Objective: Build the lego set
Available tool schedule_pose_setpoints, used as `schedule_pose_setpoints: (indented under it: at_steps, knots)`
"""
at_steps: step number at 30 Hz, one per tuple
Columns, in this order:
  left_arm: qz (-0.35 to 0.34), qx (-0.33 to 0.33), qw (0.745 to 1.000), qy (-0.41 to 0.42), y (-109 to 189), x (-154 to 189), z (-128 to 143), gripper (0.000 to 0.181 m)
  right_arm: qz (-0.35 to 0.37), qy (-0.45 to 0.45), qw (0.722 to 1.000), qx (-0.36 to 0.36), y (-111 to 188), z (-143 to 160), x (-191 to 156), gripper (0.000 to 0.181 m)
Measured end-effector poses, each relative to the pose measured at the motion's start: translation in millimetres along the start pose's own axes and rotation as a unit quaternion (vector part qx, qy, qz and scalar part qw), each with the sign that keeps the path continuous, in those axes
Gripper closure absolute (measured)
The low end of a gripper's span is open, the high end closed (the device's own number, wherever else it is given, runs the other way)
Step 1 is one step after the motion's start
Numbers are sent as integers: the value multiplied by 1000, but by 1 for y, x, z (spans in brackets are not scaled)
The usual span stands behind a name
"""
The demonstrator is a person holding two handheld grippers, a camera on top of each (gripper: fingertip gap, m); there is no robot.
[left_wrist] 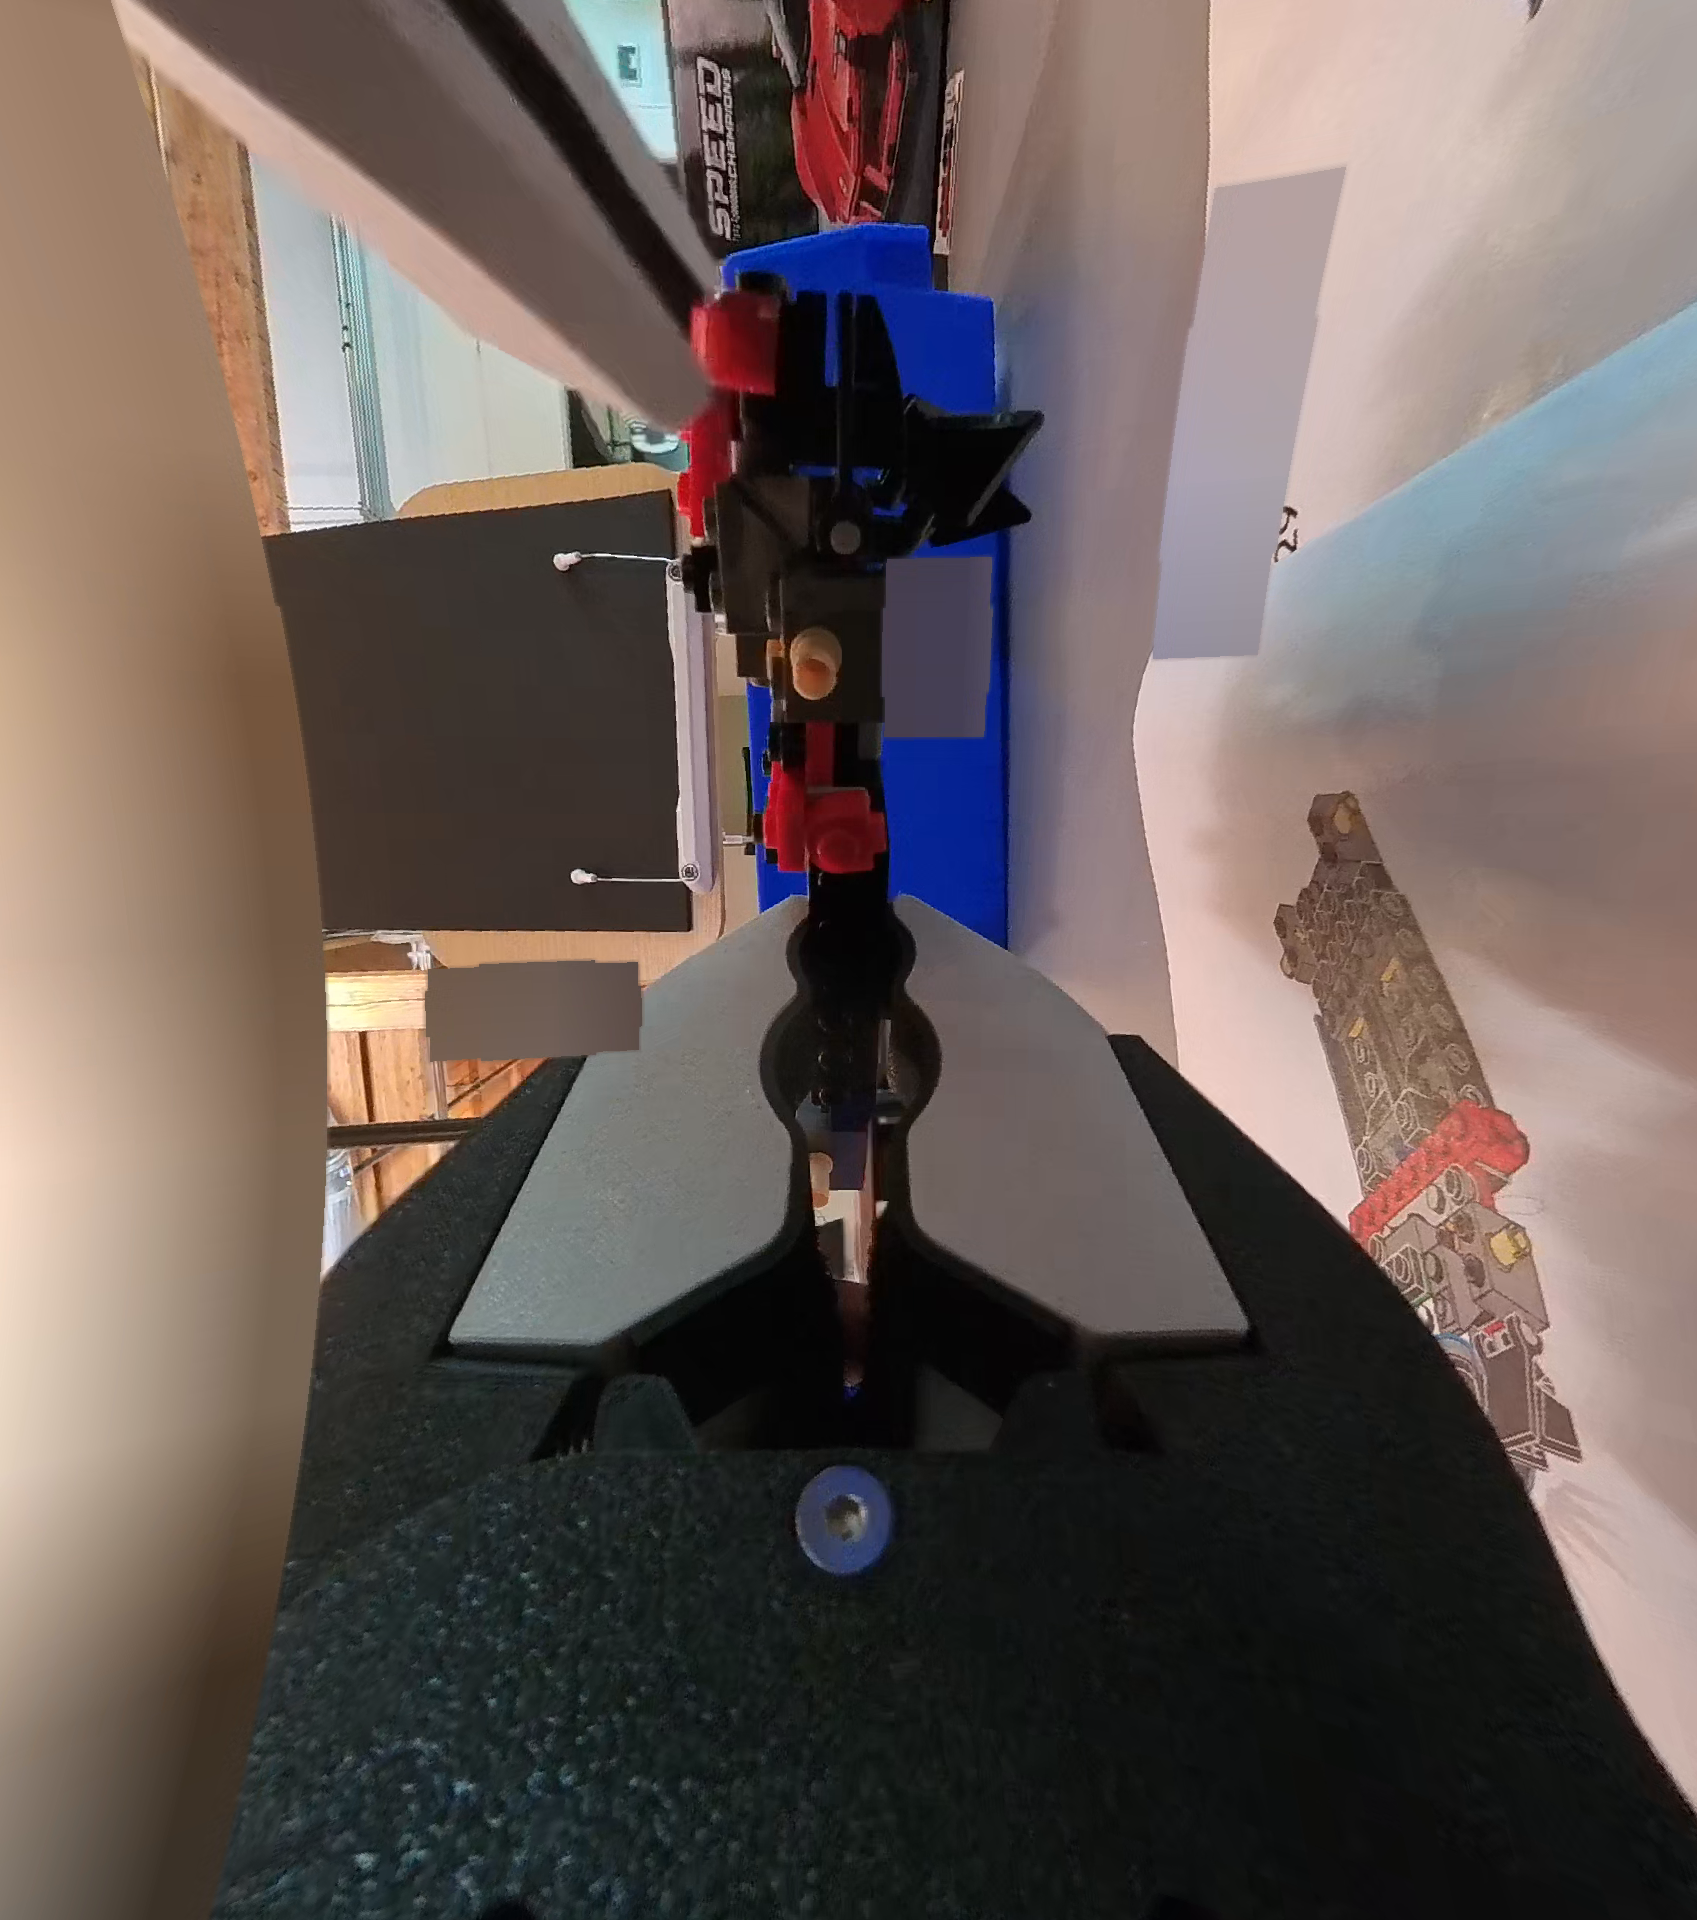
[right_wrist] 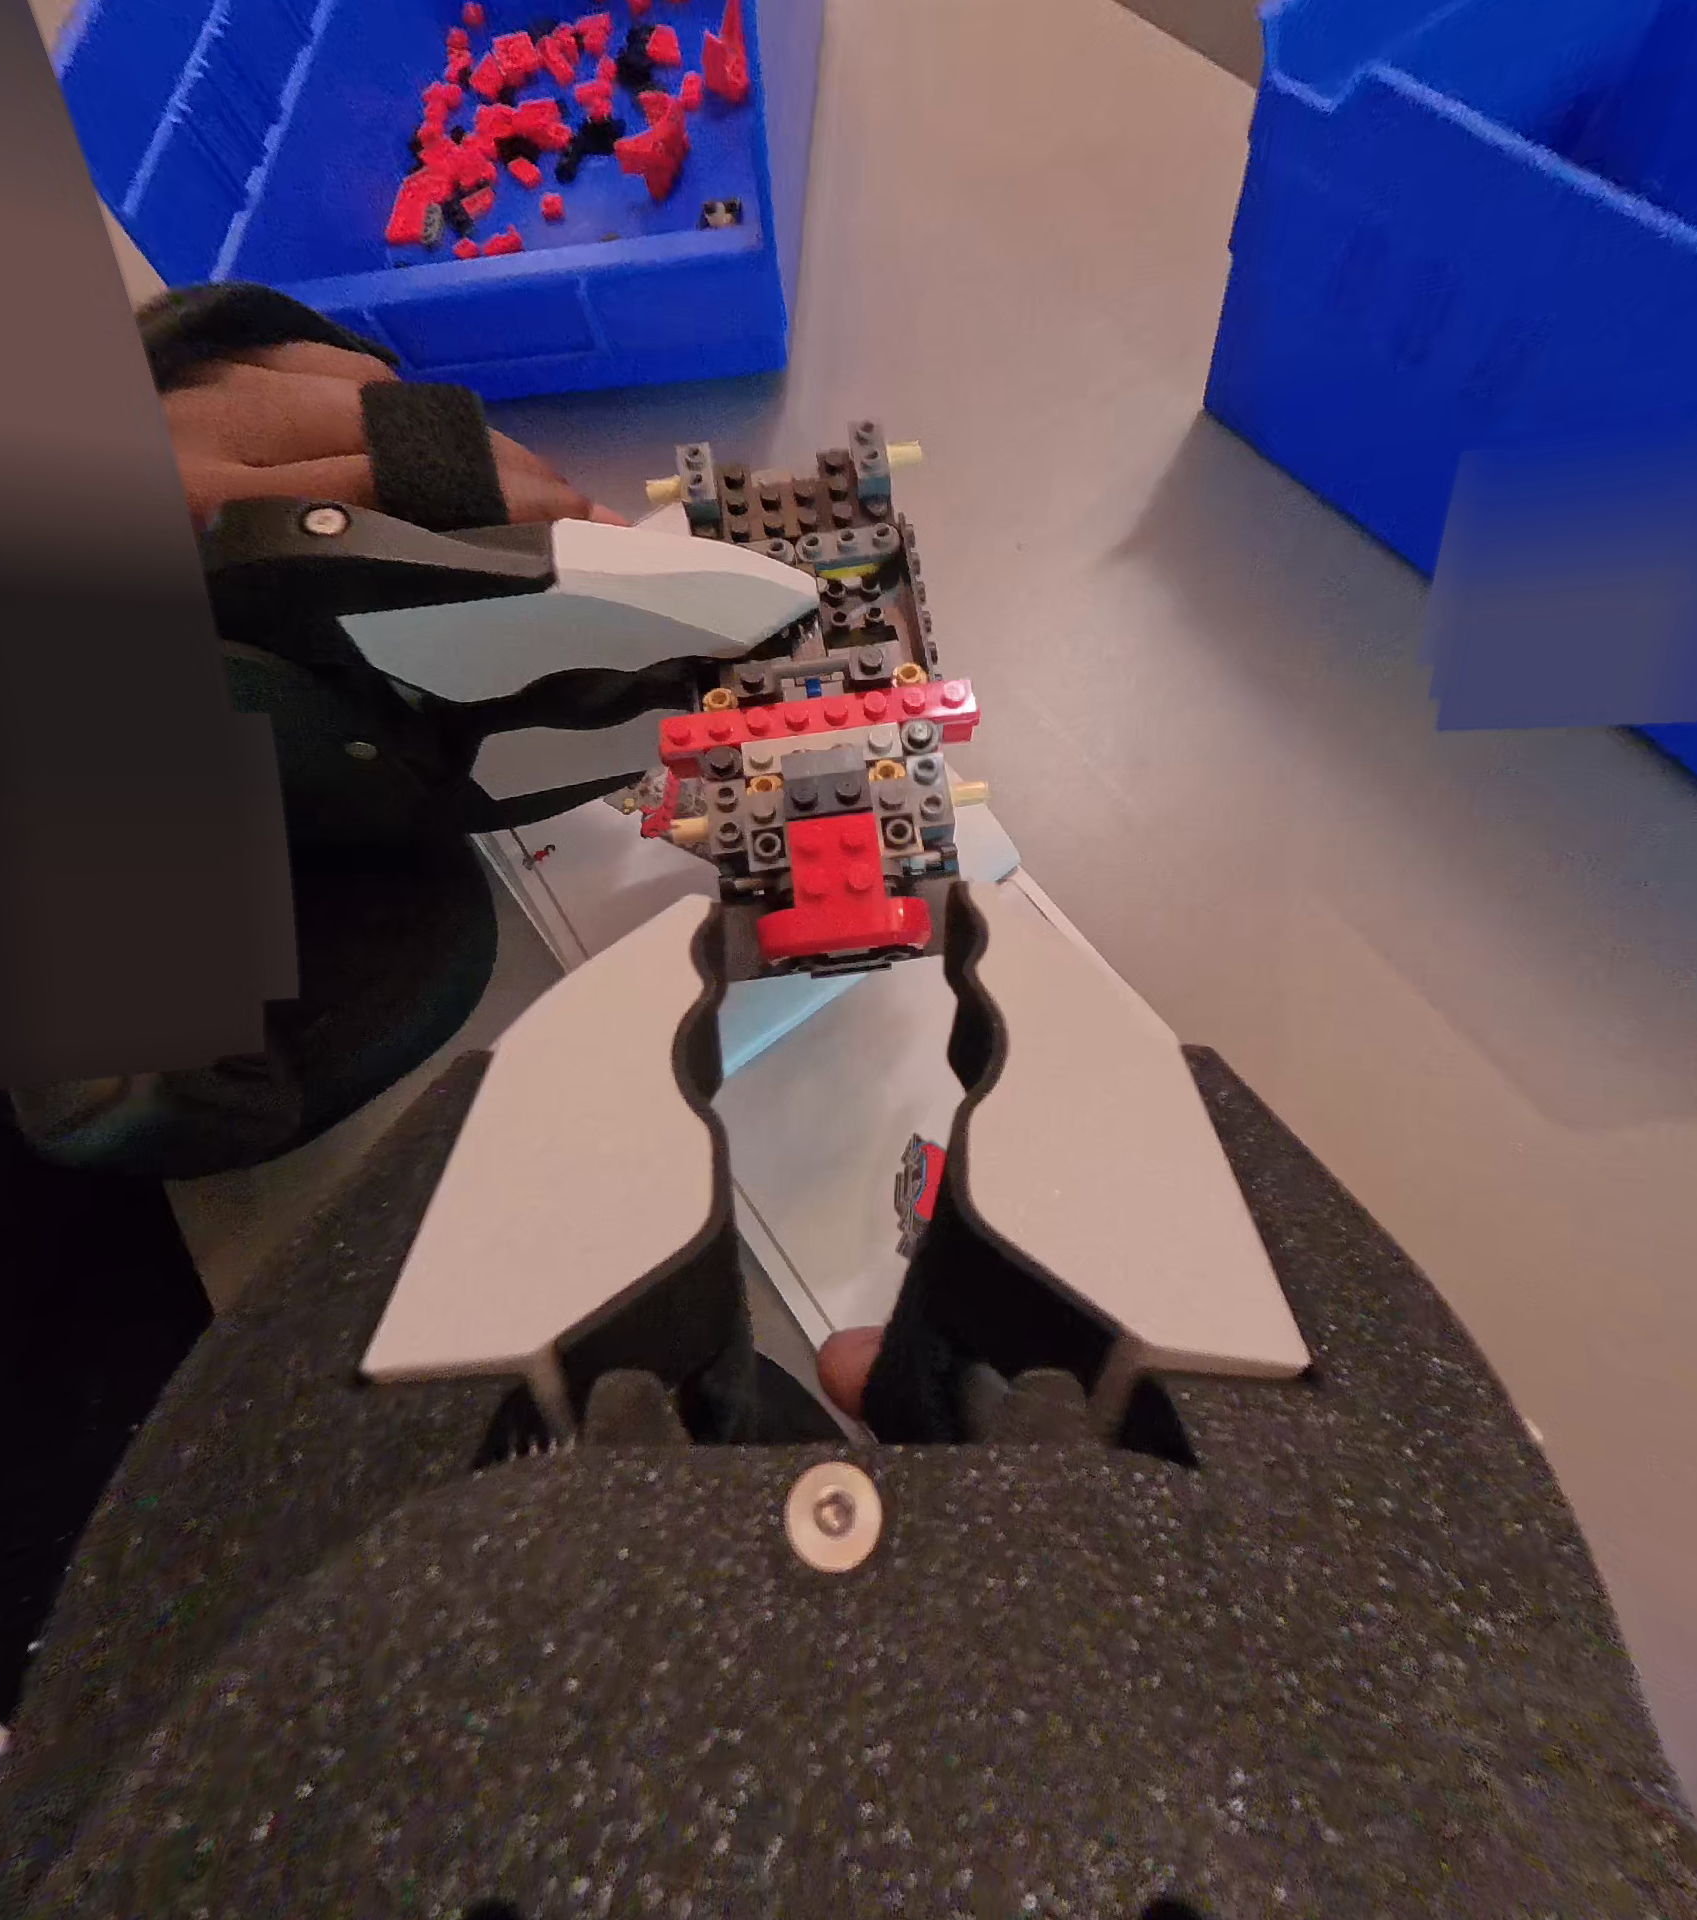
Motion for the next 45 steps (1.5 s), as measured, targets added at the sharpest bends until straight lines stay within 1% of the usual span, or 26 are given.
schedule_pose_setpoints:
  at_steps: [1, 2, 3, 4, 5, 6, 8, 11, 12, 16, 18, 20, 26, 30, 36, 45]
  knots:
    - [1, 1, 1000, 4, 0, 0, 0, 173, -8, 12, 1000, 12, 2, -2, -2, 135]
    - [3, 3, 1000, 10, 0, 0, 0, 173, -22, 34, 999, 26, 5, -5, -5, 121]
    - [5, 5, 1000, 16, 0, 0, 1, 173, -42, 68, 996, 43, 10, -7, -9, 100]
    - [7, 8, 1000, 21, 0, 0, 1, 173, -62, 116, 989, 62, 16, -6, -16, 87]
    - [8, 11, 1000, 25, 0, -1, 0, 173, -72, 177, 978, 84, 22, -3, -20, 86]
    - [9, 15, 999, 30, 1, -1, 0, 173, -65, 239, 963, 107, 27, 1, -21, 86]
    - [12, 26, 999, 41, 2, -3, -2, 173, -19, 335, 932, 138, 31, 10, -12, 97]
    - [6, 45, 998, 51, 4, -9, -5, 173, 42, 421, 886, 190, 32, 11, -2, 119]
    - [3, 50, 997, 51, 6, -11, -6, 173, 55, 447, 869, 204, 32, 10, -2, 123]
    - [-4, 66, 996, 54, 11, -18, -11, 173, 104, 549, 797, 230, 30, 2, -9, 132]
    - [-3, 74, 995, 63, 13, -21, -13, 173, 110, 576, 773, 242, 30, 0, -15, 138]
    - [-7, 79, 995, 64, 14, -24, -14, 173, 114, 594, 757, 247, 30, 0, -17, 142]
    - [-7, 96, 993, 67, 17, -27, -18, 173, 130, 621, 732, 249, 32, -2, -20, 150]
    - [-4, 97, 993, 68, 17, -27, -19, 173, 133, 629, 726, 244, 32, -3, -19, 153]
    - [-6, 86, 995, 42, 17, -27, -19, 173, 130, 641, 720, 231, 29, 0, -18, 153]
    - [5, 81, 996, 32, 17, -26, -19, 173, 114, 638, 728, 224, 28, 2, -17, 153]
Point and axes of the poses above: each gripper's, where its closed fingertips meet, y back along the fingers, z out of its underside, x = y × z across the jaws, the point moved 4 cm from there along y, back along the fingers, and after that the axes turned 7 degrees about z, right-handed, at the moved point
